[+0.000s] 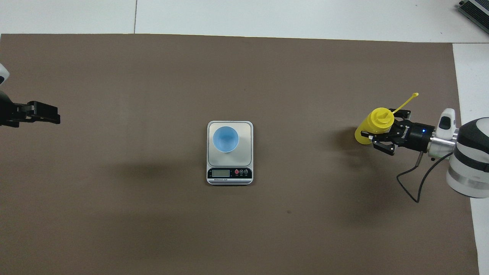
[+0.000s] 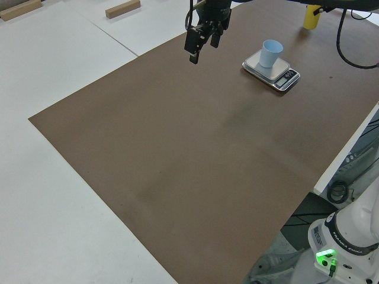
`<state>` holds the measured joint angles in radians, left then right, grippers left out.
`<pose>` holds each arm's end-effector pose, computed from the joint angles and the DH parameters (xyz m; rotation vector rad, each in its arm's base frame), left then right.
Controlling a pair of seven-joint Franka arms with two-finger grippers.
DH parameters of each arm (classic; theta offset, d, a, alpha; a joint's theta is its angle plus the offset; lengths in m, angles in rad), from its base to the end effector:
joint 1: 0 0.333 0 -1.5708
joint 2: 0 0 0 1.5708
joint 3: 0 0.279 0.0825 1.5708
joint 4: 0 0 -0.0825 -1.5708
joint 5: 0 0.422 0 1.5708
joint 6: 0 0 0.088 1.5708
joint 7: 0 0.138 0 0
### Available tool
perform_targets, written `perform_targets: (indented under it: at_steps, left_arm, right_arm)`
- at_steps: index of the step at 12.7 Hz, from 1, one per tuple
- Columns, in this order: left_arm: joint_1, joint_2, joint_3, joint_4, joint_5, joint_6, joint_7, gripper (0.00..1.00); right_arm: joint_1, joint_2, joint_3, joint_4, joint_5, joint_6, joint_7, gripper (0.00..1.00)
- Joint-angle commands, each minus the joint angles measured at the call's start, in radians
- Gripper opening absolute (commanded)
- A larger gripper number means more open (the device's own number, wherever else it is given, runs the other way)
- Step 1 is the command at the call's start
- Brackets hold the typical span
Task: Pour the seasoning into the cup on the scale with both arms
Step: 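Set the yellow bottle down and open the right gripper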
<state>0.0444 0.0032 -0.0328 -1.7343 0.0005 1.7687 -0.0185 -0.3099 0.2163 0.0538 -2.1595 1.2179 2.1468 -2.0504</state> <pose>0.6055 0.0071 0.4879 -3.1406 -0.0471 -0.0490 0.5763 -0.0845 0.2181 -2.1346 -1.0993 -0.9949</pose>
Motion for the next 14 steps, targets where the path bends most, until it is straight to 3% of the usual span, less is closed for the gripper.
perform_targets:
  at_steps: [1, 4, 11, 14]
  left_arm:
    - [-0.005, -0.026, 0.005, -0.03, 0.016, 0.006, 0.0, 1.0]
    - [-0.005, -0.026, 0.005, -0.03, 0.016, 0.006, -0.001, 1.0]
    - [-0.005, -0.026, 0.005, -0.03, 0.016, 0.005, 0.0, 1.0]
    - [-0.005, -0.026, 0.005, -0.03, 0.016, 0.006, 0.0, 1.0]
  right_arm:
    - [-0.037, -0.002, 0.008, 0.01, 0.026, -0.047, -0.02, 1.0]
    - [-0.044, -0.015, 0.003, 0.01, 0.002, -0.045, -0.014, 1.0]
    - [-0.129, -0.049, 0.001, 0.012, -0.296, -0.047, 0.001, 1.0]
    - [-0.146, -0.092, -0.012, 0.029, -0.453, -0.048, 0.105, 1.0]
